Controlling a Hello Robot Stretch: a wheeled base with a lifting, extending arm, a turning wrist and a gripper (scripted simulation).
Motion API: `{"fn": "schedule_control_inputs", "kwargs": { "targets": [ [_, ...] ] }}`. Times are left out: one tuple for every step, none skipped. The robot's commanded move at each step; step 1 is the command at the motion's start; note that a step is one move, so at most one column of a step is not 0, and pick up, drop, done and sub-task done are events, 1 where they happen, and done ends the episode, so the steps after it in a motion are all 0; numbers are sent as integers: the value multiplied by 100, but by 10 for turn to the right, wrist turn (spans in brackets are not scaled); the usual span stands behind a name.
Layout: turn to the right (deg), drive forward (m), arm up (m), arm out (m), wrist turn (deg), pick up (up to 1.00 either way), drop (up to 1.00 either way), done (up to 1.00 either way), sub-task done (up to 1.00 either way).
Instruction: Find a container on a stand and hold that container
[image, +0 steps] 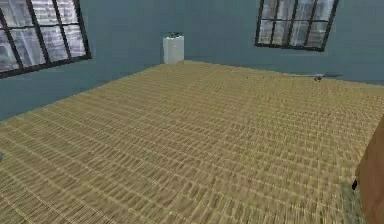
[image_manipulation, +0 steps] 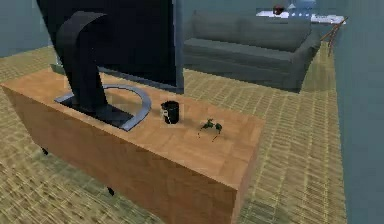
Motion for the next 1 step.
{"fn": "schedule_control_inputs", "kwargs": {
  "targets": [
    [450, 0, 0, 0, 0, 0, 0, 0, 0]
  ]
}}
